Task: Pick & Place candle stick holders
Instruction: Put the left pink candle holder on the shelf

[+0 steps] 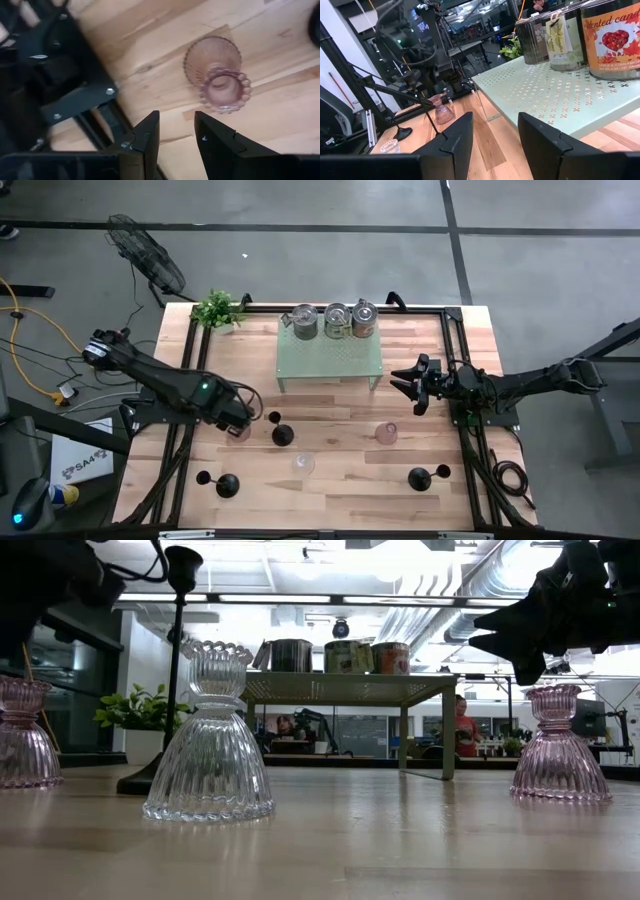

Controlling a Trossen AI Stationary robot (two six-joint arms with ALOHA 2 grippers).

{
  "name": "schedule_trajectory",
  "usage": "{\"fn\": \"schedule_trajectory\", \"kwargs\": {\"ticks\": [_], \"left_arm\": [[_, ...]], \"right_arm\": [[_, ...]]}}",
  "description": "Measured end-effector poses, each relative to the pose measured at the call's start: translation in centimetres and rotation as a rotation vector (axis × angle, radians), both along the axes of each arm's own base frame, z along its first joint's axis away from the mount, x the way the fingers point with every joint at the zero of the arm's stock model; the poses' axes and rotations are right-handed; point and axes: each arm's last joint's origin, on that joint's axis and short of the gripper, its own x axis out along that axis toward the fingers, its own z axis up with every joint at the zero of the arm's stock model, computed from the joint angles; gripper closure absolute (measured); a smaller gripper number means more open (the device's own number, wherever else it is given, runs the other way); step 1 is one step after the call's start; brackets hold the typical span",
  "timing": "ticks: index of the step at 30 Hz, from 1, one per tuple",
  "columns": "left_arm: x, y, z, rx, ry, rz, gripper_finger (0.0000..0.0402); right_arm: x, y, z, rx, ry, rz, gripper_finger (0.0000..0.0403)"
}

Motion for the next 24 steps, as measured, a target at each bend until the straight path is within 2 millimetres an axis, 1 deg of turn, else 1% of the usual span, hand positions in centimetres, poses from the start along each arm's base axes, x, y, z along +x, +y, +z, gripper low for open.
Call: {"fn": "schedule_trajectory", "kwargs": {"ticks": [4, 11, 17, 24], "left_arm": [[0.4, -0.1, -0.7, -0.015, -0.043, -0.012, 0.0284], [0.3, 0.0, -1.5, 0.010, -0.041, -0.013, 0.0284], [0.7, -0.2, -2.5, -0.009, -0.090, -0.009, 0.0284], [0.5, -0.1, -3.2, -0.005, -0.080, 0.006, 0.0284]], "right_arm": [[0.0, 0.0, 0.0, 0.000, 0.000, 0.000, 0.0255], [0.0, 0.0, 0.0, 0.000, 0.000, 0.001, 0.0255], [0.0, 0.0, 0.0, 0.000, 0.000, 0.000, 0.0255], [0.0, 0.0, 0.0, 0.000, 0.000, 0.000, 0.0255]]}}
